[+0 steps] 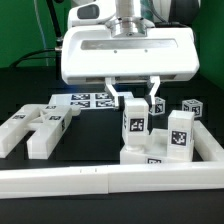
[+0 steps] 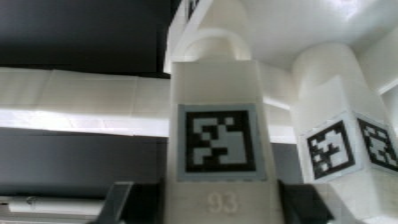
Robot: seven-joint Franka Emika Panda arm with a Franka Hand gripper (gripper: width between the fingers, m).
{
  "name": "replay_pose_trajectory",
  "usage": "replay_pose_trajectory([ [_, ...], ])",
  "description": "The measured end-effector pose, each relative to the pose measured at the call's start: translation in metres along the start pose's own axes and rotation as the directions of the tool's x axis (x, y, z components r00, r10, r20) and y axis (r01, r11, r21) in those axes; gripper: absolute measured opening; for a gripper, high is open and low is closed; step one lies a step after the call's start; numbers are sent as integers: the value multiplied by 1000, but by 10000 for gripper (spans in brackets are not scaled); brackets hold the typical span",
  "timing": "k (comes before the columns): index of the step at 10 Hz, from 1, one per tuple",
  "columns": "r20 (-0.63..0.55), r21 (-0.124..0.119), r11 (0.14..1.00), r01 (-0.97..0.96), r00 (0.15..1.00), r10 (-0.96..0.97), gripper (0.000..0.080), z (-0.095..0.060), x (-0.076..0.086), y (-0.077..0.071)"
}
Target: Assemble chair
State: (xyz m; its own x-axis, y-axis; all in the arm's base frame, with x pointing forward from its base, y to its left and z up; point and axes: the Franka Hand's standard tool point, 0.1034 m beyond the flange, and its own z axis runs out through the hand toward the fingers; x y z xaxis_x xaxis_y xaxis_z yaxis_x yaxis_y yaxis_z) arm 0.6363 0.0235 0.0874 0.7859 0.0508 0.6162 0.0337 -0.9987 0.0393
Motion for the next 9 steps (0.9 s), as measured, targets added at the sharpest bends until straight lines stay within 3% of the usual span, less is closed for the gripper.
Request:
replay_pose_trajectory([
  [3, 25, 13, 1000, -3, 1000, 3, 291, 2, 4, -1],
  [4, 35, 16, 1000, -4, 999, 3, 374, 3, 2, -2],
  [5, 40, 17, 1000, -4, 999, 3, 374, 4, 1, -2],
  [7, 42, 18, 1000, -4, 999, 3, 619, 4, 0, -2],
  [9, 44, 15, 1000, -4, 999, 3, 640, 4, -1, 1],
])
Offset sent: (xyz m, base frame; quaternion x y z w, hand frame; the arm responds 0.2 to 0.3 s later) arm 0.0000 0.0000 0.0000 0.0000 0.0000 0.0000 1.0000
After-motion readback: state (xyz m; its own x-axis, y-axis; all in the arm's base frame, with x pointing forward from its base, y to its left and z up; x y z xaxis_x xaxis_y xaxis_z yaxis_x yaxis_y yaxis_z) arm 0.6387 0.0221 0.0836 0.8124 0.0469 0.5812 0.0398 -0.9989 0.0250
